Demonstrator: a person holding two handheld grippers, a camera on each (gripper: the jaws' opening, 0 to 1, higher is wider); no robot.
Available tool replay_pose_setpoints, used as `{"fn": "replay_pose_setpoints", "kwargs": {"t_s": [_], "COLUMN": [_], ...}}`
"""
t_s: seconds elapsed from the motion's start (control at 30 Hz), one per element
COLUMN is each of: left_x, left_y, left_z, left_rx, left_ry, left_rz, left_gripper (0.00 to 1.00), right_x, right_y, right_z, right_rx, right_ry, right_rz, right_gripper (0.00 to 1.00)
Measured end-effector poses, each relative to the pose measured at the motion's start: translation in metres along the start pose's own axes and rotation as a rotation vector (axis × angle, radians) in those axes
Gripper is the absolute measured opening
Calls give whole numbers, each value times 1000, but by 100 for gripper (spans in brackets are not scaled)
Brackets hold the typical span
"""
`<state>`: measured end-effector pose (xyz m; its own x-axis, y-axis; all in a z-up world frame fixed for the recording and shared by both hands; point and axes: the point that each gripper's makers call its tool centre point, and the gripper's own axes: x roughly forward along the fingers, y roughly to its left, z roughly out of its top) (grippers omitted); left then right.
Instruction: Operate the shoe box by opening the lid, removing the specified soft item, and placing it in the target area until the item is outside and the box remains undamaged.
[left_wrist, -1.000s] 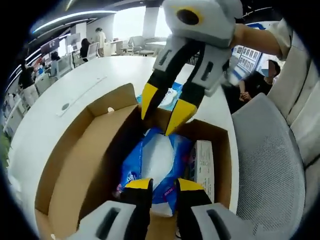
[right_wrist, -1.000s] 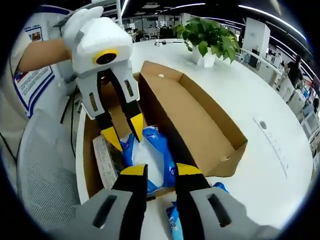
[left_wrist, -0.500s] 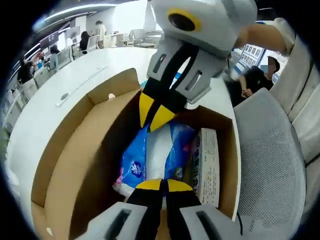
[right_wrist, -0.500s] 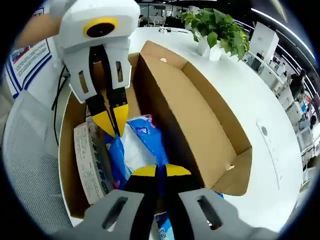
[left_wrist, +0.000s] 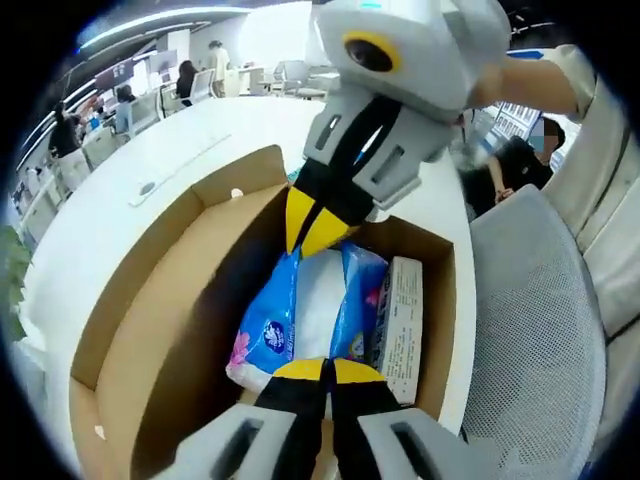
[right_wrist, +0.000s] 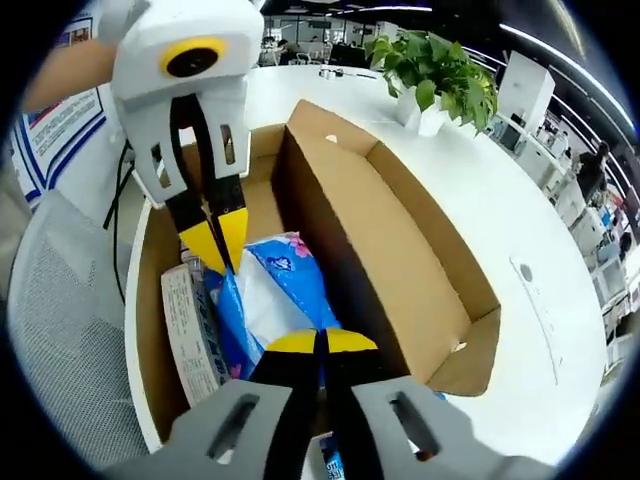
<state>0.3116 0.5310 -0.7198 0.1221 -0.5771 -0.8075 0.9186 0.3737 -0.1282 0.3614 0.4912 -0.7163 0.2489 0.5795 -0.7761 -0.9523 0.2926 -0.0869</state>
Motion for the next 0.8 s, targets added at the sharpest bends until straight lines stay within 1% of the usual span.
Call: {"fn": "replay_pose_setpoints", "kwargs": {"t_s": [0.2,0.23,0.47,0.67,0.8], "left_x": [-14,-17,-31,-41,-50], "left_y": [1,1,-5,-11,-18], "left_z": [5,7,16,26,37], "left_rx": [0,2,15,23,36], "left_ry": [-10,-13,-24,-36,-46], "left_rz": [37,43,67,74,80], "left_gripper": [0,0,0,0,0], "right_x": [-9,-13,-29,-42,-56], "right_y": [-1,-1,0,1,2], "right_z": [13,17,30,35,40], "right_rx": [-8,-13,-30,-63,-86], "right_ry": [-37,-48,-79,-92,-110], "right_rz": [-9,-13,-23,-22,-31], "right_gripper": [0,0,0,0,0]}}
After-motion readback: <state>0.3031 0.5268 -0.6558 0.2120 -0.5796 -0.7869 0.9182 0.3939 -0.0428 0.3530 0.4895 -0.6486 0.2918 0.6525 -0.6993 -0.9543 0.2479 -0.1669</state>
